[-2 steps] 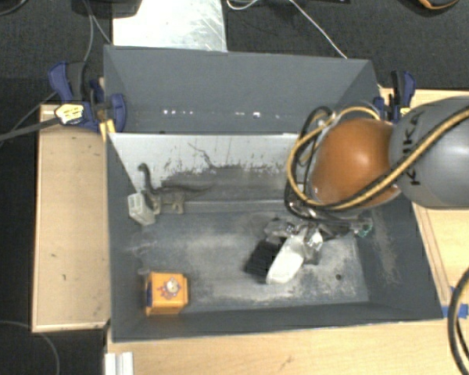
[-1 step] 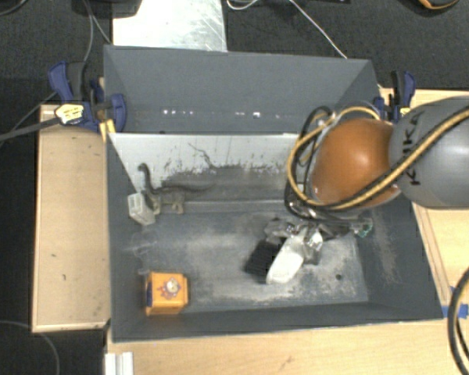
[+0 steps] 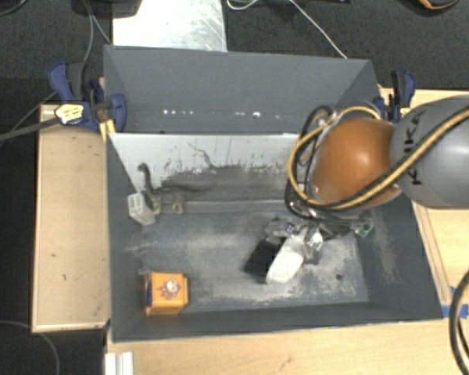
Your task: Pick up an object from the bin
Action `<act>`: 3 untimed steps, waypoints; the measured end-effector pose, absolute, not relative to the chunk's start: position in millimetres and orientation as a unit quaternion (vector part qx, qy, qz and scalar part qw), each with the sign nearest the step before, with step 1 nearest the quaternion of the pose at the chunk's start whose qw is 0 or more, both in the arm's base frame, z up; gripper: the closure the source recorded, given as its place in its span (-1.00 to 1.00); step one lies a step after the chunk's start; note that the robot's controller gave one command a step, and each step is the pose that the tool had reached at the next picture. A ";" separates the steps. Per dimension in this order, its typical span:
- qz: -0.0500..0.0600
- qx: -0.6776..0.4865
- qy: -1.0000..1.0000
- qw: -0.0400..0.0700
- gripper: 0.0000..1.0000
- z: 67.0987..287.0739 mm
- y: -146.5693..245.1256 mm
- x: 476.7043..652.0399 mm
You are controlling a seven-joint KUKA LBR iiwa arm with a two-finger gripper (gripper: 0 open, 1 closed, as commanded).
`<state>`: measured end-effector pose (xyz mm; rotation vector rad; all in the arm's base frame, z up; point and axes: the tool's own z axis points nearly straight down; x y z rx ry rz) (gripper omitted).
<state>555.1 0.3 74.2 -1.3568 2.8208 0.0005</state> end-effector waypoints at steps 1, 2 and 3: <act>0.002 -0.433 0.902 0.004 1.00 94.7 0.9 553.8; 0.002 -0.433 0.901 0.003 1.00 117.1 0.8 553.4; 0.001 -0.433 0.902 0.004 1.00 138.9 0.8 554.2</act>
Offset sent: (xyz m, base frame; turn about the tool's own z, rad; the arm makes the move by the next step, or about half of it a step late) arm 0.0000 0.0001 0.0984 0.0000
